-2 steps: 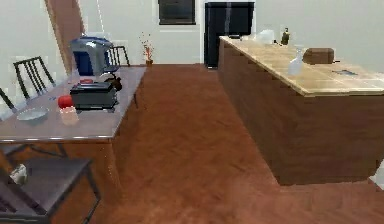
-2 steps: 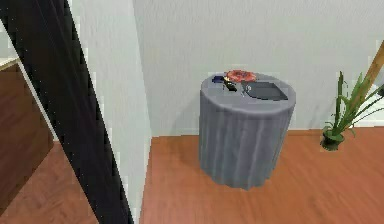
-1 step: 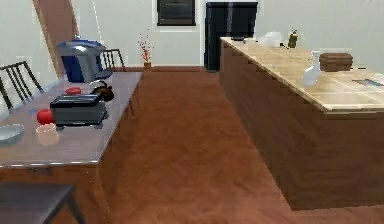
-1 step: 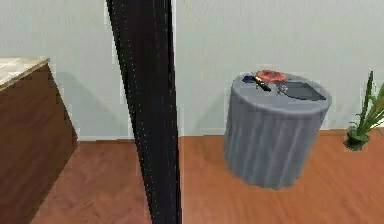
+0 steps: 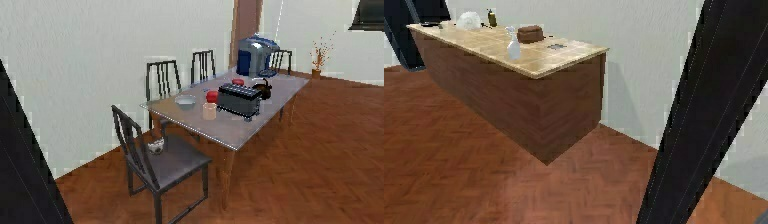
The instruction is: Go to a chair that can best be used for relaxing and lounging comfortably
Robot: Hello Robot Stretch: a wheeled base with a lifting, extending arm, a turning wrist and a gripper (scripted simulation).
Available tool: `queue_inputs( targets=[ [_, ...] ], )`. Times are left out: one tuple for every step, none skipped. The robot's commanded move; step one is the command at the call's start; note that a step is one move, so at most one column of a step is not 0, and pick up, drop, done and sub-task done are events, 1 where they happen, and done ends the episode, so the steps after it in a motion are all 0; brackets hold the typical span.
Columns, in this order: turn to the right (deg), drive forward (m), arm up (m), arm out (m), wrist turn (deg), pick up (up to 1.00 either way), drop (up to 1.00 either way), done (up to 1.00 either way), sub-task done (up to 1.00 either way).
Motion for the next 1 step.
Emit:
queue_inputs(
  targets=[
    [0.0, 0.00, 0.00, 0.00, 0.0, 0.00, 0.00, 1.00, 0.00]
  ],
)
